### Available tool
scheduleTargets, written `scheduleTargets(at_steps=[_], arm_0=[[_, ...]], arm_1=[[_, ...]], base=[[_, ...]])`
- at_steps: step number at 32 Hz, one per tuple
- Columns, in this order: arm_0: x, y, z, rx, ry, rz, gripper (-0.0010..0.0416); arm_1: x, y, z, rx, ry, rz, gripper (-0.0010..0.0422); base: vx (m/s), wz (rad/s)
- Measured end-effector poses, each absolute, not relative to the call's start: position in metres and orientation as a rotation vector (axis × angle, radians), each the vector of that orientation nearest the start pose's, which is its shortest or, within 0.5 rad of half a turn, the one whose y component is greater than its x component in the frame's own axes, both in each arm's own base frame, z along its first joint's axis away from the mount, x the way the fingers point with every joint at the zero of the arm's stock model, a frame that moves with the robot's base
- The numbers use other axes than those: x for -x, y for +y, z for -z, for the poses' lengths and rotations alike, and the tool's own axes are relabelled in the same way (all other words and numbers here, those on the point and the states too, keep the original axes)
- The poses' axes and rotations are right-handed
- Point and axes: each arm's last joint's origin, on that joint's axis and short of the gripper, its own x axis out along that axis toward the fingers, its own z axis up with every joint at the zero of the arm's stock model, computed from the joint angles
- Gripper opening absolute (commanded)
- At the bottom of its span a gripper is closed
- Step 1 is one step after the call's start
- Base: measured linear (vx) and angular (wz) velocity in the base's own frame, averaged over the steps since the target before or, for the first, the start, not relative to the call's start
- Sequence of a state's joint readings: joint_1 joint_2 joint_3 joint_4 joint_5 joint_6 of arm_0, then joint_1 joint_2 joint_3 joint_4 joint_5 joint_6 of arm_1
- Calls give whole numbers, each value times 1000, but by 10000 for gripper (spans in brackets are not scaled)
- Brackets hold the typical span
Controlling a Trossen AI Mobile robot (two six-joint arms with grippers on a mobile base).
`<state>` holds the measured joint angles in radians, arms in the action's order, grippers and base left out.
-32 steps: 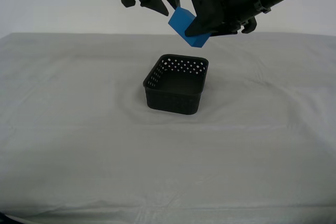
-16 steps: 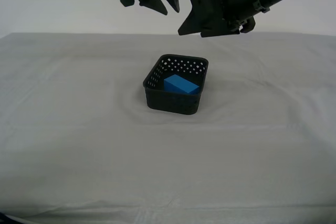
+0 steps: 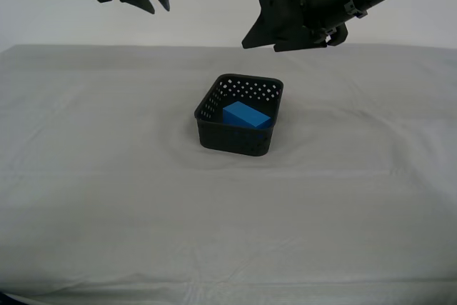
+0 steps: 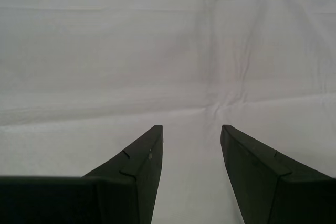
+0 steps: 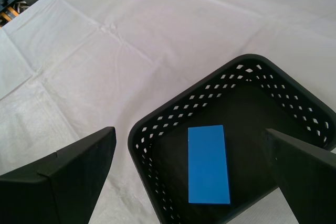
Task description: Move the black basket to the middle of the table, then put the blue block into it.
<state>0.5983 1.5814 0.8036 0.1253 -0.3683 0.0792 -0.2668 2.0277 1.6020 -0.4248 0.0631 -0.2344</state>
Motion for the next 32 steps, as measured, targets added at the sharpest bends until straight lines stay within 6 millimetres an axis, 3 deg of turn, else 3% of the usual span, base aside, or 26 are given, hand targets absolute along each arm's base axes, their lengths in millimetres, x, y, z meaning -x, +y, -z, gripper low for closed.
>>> scheduleTargets(at_steps=[32], arm_0=[[-254,186,-181,8,709,-904,387]], arm_1=[[-433,-117,-222,132,872,200,146]], base=[[0,0]])
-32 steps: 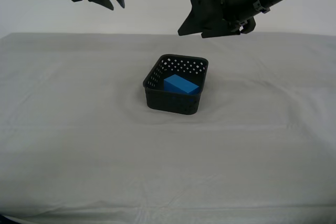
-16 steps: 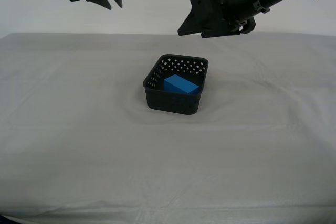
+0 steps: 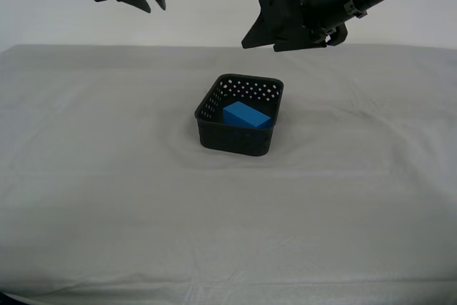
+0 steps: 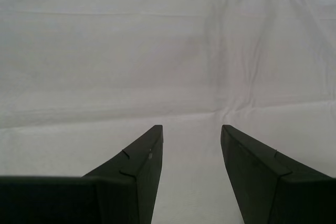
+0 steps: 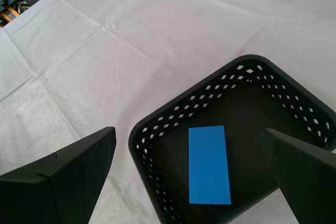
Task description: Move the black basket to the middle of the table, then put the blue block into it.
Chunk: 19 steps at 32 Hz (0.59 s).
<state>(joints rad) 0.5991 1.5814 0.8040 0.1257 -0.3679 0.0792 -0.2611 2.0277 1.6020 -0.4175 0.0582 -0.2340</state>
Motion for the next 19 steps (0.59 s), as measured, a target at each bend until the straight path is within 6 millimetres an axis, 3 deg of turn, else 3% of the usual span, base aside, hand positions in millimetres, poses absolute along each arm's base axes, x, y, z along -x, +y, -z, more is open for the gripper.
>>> scheduleTargets(at_steps=[19], arm_0=[[-254,186,-181,8,709,-904,387]], arm_1=[[-433,-117,-222,133,872,200,146]], base=[[0,0]])
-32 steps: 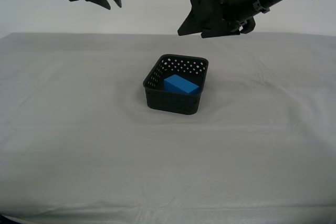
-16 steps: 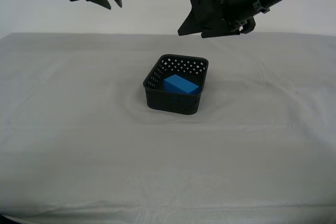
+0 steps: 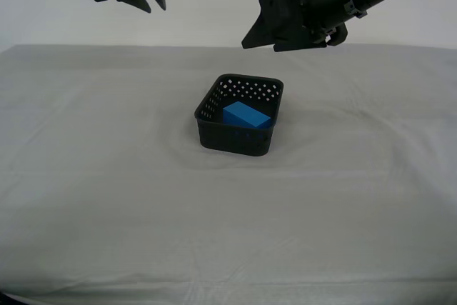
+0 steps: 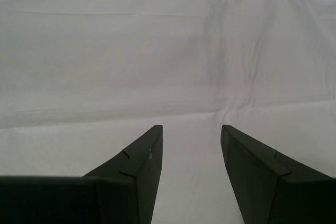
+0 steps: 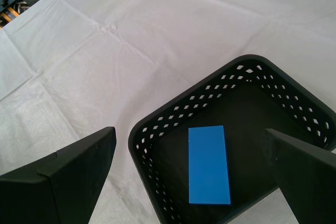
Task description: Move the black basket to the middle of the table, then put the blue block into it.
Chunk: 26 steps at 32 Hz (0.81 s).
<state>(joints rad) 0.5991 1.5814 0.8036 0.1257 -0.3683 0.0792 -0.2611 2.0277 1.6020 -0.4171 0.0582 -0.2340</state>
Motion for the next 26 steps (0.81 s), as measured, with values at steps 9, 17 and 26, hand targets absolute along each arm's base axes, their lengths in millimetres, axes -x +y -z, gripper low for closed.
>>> scheduleTargets(at_steps=[9,17,26], arm_0=[[-254,186,-181,8,709,-904,387],[-254,186,-181,8,709,-904,387],[-254,186,-181,8,709,-903,387]], arm_1=[[-433,-118,-222,132,872,200,146],[-433,-118,-222,132,872,200,146],[-433,-118,-222,132,872,200,146]], base=[[0,0],[0,0],[0,0]])
